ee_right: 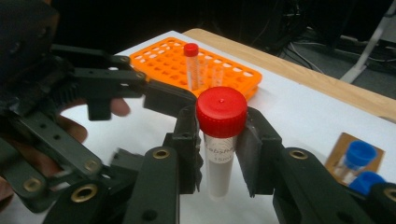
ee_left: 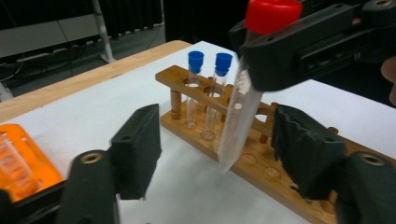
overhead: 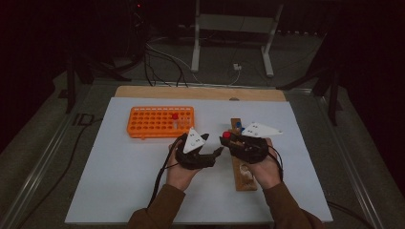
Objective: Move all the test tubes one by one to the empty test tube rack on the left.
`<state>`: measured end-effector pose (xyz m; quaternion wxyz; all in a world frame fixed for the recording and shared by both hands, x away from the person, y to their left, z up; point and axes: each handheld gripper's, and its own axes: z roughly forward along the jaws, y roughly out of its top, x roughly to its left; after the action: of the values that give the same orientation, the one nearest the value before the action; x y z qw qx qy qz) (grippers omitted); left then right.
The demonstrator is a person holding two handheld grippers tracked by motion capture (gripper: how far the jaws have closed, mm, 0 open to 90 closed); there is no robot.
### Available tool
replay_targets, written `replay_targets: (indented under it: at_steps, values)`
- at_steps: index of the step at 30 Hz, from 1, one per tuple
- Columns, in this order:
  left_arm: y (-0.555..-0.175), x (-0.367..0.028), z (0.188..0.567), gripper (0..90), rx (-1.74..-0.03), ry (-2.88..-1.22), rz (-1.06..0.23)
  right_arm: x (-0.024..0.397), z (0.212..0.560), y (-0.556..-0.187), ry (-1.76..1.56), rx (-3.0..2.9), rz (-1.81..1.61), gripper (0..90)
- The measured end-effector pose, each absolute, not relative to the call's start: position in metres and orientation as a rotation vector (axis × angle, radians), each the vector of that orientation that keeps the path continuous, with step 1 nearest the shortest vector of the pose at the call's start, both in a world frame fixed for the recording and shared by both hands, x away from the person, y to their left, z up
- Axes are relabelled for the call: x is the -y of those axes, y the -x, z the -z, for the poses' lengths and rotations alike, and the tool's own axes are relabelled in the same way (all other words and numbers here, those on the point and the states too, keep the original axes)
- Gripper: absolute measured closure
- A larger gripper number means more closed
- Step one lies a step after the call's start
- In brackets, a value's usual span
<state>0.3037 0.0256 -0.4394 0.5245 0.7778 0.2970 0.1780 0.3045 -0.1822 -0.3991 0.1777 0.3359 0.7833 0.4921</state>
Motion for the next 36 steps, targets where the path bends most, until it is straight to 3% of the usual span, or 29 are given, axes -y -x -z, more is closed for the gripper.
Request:
replay_targets:
  at_steps: [7,8,12,22,30,36]
  values:
    - [-0.304,-0.02,0.441,47.9,-0.704,-1.873,-0.424,0.176,0.401,-0.304,-0.952,-2.226,-1.406,70.6]
    - [-0.303,-0.02,0.441,53.7,-0.695,-1.873,-0.42,0.175,0.401,-0.304,-0.955,-2.232,-1.415,70.6]
    - [-0.303,-0.019,0.442,62.0,-0.683,-1.871,-0.412,0.174,0.402,-0.304,-0.955,-2.237,-1.424,70.7]
    - [-0.304,-0.015,0.445,73.6,-0.663,-1.899,-0.424,0.172,0.404,-0.305,-0.965,-2.248,-1.427,70.2]
    - [-0.308,-0.021,0.445,74.3,-0.7,-1.898,-0.441,0.181,0.403,-0.305,-0.994,-2.201,-1.481,37.4]
    - [-0.312,-0.029,0.443,74.6,-0.724,-1.888,-0.449,0.185,0.405,-0.301,-0.986,-2.176,-1.417,23.7]
